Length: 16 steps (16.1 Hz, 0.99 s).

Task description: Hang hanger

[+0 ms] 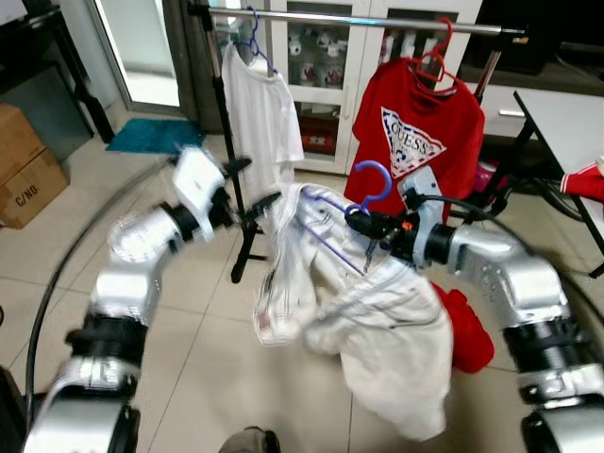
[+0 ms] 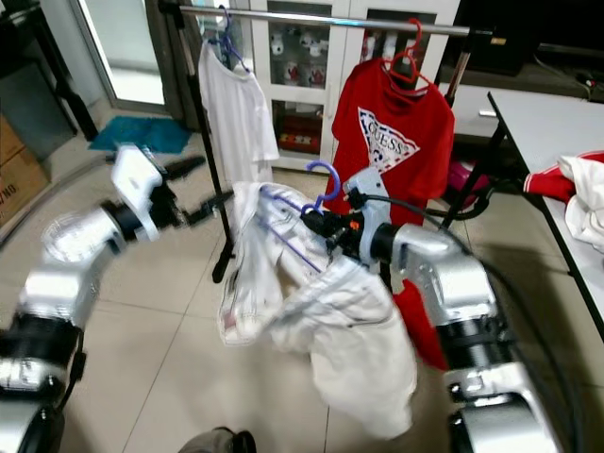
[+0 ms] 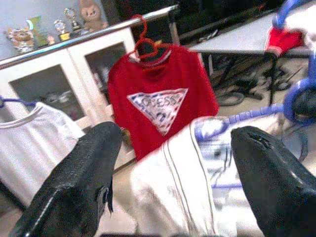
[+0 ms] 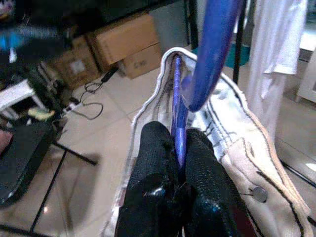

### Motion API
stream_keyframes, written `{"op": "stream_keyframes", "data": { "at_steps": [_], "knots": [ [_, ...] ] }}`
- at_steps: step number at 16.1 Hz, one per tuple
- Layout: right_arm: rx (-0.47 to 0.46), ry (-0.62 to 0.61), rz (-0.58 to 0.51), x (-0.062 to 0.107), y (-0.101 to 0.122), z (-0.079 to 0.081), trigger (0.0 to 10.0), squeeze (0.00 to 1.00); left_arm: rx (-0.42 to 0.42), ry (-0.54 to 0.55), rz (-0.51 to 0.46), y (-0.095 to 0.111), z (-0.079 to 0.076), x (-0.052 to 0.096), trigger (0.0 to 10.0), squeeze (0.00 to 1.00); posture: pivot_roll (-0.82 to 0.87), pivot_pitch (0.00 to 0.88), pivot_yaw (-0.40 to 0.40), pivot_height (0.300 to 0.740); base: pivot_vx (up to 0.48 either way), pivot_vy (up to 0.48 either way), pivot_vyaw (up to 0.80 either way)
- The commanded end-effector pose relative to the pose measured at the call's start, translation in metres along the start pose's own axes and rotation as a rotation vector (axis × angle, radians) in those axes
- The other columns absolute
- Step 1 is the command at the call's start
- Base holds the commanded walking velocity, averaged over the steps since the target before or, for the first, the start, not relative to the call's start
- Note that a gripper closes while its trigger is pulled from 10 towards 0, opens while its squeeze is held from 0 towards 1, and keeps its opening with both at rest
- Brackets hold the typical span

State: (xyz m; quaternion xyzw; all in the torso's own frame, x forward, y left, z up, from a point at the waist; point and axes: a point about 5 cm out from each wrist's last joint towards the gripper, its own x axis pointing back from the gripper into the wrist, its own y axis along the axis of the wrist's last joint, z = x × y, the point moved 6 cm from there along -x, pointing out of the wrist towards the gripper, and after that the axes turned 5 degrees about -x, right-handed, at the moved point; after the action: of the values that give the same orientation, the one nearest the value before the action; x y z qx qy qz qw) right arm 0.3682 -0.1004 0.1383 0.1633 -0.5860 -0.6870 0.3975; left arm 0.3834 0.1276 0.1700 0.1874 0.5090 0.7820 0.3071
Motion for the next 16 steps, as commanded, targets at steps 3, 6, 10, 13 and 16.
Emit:
{"op": "stream_keyframes", "data": {
  "at_steps": [3, 6, 10, 13, 16],
  "knots": [
    [-0.001, 0.030, -0.127, 0.006, 0.030, 0.019, 0.0, 0.00, -0.129, 0.103, 0.007, -0.005, 0.001, -0.008, 10.0, 0.00, -0.13, 0.000, 0.032, 0.740, 0.000, 0.000, 0.00],
    [-0.026, 0.058, -0.146, 0.005, 0.033, 0.030, 0.0, 0.00, -0.165, 0.128, 0.060, -0.015, -0.004, -0.021, 10.0, 0.00, -0.15, 0.000, 0.034, 0.740, 0.000, 0.000, 0.00],
    [-0.039, 0.078, -0.173, 0.007, 0.042, 0.043, 0.0, 0.00, -0.112, 0.056, 0.034, -0.016, -0.023, -0.042, 4.6, 0.00, -0.17, 0.000, 0.046, 0.740, 0.000, 0.000, 0.00],
    [-0.042, 0.080, -0.176, 0.008, 0.043, 0.045, 0.0, 0.00, -0.127, 0.048, 0.043, -0.018, -0.027, -0.046, 0.0, 0.00, -0.17, 0.000, 0.056, 0.740, 0.000, 0.000, 0.00],
    [-0.055, 0.084, -0.179, 0.007, 0.043, 0.048, 0.0, 0.00, -0.177, 0.127, 0.071, -0.021, -0.017, -0.047, 0.0, 0.00, -0.17, 0.000, 0.059, 0.740, 0.000, 0.000, 0.00]
  ]
}}
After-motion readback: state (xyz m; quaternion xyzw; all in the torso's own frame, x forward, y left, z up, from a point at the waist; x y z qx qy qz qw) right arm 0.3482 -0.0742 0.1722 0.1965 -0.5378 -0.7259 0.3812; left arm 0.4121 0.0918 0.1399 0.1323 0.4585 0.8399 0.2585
